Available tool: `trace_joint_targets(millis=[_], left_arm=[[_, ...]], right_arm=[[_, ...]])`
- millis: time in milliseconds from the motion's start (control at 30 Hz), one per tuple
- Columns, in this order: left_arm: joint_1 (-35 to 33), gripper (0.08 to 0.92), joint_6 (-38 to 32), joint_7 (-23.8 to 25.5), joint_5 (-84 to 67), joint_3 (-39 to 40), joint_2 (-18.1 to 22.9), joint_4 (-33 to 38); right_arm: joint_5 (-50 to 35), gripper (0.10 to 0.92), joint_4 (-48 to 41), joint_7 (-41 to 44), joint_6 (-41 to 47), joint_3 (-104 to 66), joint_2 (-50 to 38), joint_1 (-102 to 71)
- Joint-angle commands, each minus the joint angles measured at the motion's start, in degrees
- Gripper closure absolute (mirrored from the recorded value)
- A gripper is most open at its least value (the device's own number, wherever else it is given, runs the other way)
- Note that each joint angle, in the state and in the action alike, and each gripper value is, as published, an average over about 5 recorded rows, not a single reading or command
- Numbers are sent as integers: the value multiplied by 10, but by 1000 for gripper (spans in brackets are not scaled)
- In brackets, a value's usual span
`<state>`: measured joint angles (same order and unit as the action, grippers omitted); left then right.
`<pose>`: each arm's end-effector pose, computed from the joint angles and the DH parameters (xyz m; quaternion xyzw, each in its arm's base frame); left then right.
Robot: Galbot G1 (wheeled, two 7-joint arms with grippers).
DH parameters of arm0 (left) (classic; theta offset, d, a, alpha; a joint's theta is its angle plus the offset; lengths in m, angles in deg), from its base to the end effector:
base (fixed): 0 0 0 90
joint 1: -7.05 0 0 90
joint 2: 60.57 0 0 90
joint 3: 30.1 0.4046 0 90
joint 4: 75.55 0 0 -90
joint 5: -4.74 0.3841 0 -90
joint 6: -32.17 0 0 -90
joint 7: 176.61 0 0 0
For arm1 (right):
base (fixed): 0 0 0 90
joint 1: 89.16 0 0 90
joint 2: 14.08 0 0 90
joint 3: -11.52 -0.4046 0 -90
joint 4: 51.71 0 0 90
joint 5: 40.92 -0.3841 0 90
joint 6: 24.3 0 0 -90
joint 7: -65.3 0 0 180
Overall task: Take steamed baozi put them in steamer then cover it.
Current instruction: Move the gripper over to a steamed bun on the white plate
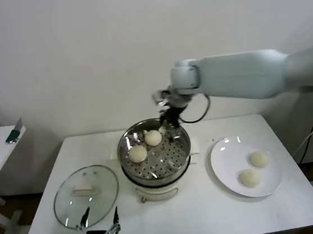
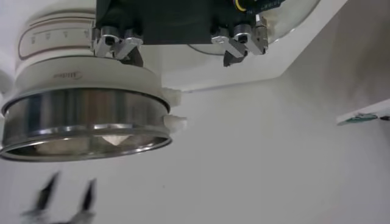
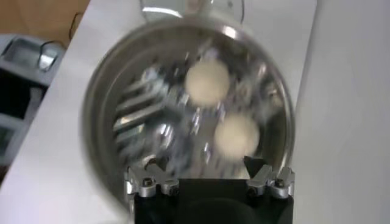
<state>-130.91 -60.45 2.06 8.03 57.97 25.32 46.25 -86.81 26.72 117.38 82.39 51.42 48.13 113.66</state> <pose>0.0693 0.0255 -0.3768 -0.0041 -0.9909 -0.0677 0.1161 0.6104 0.0308 -0.0050 0.5611 -0.5217 0.5466 0.3381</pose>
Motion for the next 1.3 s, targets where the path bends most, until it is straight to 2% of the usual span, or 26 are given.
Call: trace_joint_targets(millis=[33,200,367,800,1300], left_arm=[[2,177,2,1,0,1,0,1],[3,177,4,2,1,2,1,-1],[5,177,6,2,1,2,3,-2],[-1,177,5,2,8,2,7,-8],[-1,177,5,1,13,4,8,-11]], right_arm=[[88,203,116,44,-37,105,-234,67],[183,203,98,30,-37,86,-302,-22],[234,203,65,20,-27,26,-320,-116],[275,203,6,1,-5,-109,-298,-296],[287,203,-27,-15,8,-159,-272,-353]])
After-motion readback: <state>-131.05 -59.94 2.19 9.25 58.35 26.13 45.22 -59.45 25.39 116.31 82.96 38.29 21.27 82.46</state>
